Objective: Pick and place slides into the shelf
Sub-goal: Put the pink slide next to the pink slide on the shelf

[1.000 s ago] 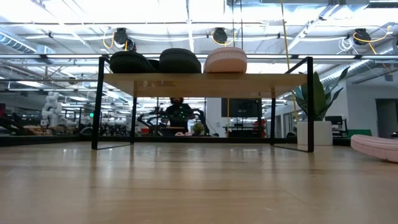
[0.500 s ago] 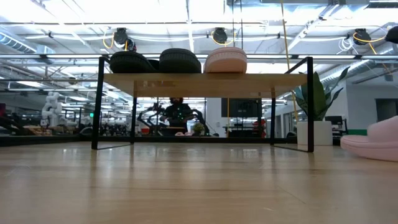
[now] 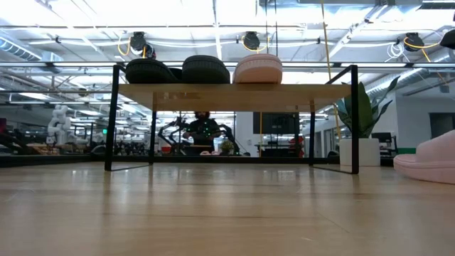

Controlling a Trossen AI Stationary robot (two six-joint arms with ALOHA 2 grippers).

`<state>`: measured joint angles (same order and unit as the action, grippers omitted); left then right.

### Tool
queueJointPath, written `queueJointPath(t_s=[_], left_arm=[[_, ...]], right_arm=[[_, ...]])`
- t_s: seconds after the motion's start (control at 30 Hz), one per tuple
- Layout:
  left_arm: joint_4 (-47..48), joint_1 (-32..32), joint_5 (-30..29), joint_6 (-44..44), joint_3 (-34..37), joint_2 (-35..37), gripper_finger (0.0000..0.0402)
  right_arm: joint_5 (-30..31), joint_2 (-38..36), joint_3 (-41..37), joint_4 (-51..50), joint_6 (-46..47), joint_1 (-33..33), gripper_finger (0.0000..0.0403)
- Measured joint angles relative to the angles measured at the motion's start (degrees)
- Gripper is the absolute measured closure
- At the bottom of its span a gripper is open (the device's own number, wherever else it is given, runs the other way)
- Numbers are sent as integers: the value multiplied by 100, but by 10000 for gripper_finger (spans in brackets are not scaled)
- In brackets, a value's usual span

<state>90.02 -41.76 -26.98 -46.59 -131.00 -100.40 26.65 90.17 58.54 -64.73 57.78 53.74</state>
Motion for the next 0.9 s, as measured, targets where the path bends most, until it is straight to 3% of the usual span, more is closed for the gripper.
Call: queueJointPath(t_s=[0.2, 0.9], left_arm=[[0, 0, 2, 77, 0, 0, 149], [0, 0, 2, 108, 0, 0, 149]], right_arm=[[-422, -2, -46, 27, -302, -7, 314], [-590, -7, -417, 365, -145, -62, 314]])
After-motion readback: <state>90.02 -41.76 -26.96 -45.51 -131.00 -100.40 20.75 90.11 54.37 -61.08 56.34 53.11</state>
